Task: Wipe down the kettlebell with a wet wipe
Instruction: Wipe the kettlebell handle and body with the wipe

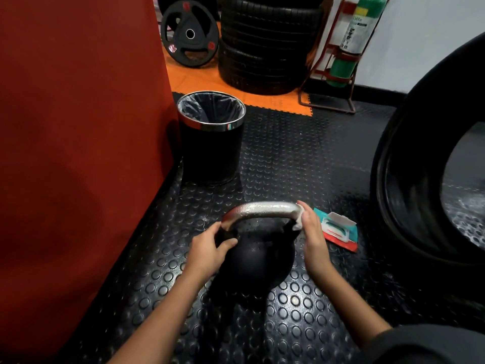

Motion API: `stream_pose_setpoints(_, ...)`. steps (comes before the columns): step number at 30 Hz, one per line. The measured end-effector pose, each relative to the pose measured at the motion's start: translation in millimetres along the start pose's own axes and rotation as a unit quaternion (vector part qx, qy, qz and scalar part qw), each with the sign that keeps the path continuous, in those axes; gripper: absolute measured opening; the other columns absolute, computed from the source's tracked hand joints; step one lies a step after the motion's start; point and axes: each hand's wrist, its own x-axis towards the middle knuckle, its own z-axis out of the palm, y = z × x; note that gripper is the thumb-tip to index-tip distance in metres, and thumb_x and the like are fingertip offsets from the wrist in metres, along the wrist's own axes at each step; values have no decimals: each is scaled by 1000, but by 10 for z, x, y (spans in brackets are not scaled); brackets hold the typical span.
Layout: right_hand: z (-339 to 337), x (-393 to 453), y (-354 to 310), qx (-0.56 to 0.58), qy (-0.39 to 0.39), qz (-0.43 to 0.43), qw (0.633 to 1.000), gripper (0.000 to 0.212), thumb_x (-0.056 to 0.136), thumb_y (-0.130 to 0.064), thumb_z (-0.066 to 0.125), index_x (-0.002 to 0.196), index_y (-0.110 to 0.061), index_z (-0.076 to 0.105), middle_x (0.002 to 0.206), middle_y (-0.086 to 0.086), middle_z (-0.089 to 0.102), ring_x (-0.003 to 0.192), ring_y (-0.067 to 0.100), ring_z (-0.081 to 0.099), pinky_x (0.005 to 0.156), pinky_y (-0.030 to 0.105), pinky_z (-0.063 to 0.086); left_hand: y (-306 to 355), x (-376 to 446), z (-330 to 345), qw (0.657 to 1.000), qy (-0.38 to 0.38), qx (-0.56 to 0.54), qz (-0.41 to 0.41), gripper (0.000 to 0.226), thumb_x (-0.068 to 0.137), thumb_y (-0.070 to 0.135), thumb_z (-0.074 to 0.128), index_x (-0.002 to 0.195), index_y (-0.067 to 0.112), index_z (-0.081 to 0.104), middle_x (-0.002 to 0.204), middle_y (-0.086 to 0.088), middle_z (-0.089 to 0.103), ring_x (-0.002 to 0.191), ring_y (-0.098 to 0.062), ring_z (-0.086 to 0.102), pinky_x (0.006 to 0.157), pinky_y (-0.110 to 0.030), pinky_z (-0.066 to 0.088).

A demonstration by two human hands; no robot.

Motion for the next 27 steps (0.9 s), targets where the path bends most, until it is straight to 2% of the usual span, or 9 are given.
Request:
stream_pose_setpoints(3, -34, 284, -81, 71, -36, 119, 990, 70, 93, -76, 34, 116, -23, 73, 117, -2, 74, 117, 12, 65, 111, 37, 43, -1, 0, 1, 1000, 3, 8, -1, 61, 75, 58, 68, 127, 27, 60, 116, 7, 69, 111, -13, 62, 97, -37, 50)
stream_pose_setpoints(6, 14, 363, -253, 17, -43, 80, 996, 70, 89, -79, 31, 93, -27, 76, 99, 4, 77, 102, 22, 69, 103, 47, 49, -11, 3, 7, 1000, 3, 6, -6, 60, 76, 56, 70, 128, 28, 59, 118, 6, 69, 112, -13, 62, 97, -37, 50)
stream_pose_setpoints(11, 77, 37, -144, -52, -5, -105, 993, 59, 99, -58, 25, 135, -28, 60, 131, -16, 59, 131, 7, 48, 111, 29, 33, 1, -6, 12, 1000, 3, 3, -7, 56, 76, 55, 70, 126, 31, 59, 116, 9, 69, 110, -12, 63, 96, -36, 51)
stream_pose_setpoints(14, 43, 36, -96, 57, -1, -5, 998, 59, 99, -61, 32, 134, -23, 61, 134, -8, 63, 128, 2, 54, 113, 26, 38, 20, -10, 9, 1000, 5, 3, -5, 53, 78, 51, 71, 125, 31, 60, 114, 9, 69, 109, -11, 63, 95, -35, 51)
stream_pose_setpoints(16, -8, 166, -161, 110, -15, 106, 988, 54, 106, -54, 33, 110, -17, 72, 108, -2, 76, 104, 3, 69, 97, 22, 49, 32, -15, 6, 1000, 7, 5, -7, 51, 79, 49, 72, 125, 30, 60, 113, 8, 70, 107, -12, 63, 95, -35, 51)
stream_pose_setpoints(19, -23, 332, -305, 29, -32, 126, 991, 59, 105, -58, 33, 91, -18, 75, 92, 2, 78, 95, 19, 71, 87, 31, 48, 34, -14, 3, 1000, 7, 5, -12, 53, 78, 50, 72, 125, 29, 60, 113, 7, 70, 107, -12, 63, 95, -34, 51)
stream_pose_setpoints(21, 29, 307, -337, -32, -29, 26, 999, 55, 102, -60, 31, 95, -27, 75, 101, -3, 76, 103, 20, 67, 95, 36, 47, 30, -18, -2, 1000, 5, 5, -14, 59, 75, 57, 69, 126, 30, 60, 115, 7, 69, 109, -12, 63, 95, -36, 51)
stream_pose_setpoints(24, 98, 86, -263, -125, -31, -129, 983, 48, 101, -53, 26, 125, -35, 64, 124, -18, 61, 124, 8, 51, 108, 32, 35, 49, -23, 3, 1000, 4, 3, -12, 57, 76, 56, 69, 126, 30, 60, 114, 9, 69, 108, -11, 63, 94, -34, 51)
stream_pose_setpoints(27, 104, -63, -164, -65, 1, -122, 990, 55, 100, -55, 29, 143, -30, 51, 141, -20, 51, 138, 5, 41, 114, 28, 29, 75, -36, -10, 1000, 7, 4, -7, 49, 80, 47, 72, 124, 29, 61, 111, 10, 70, 105, -11, 63, 92, -31, 51)
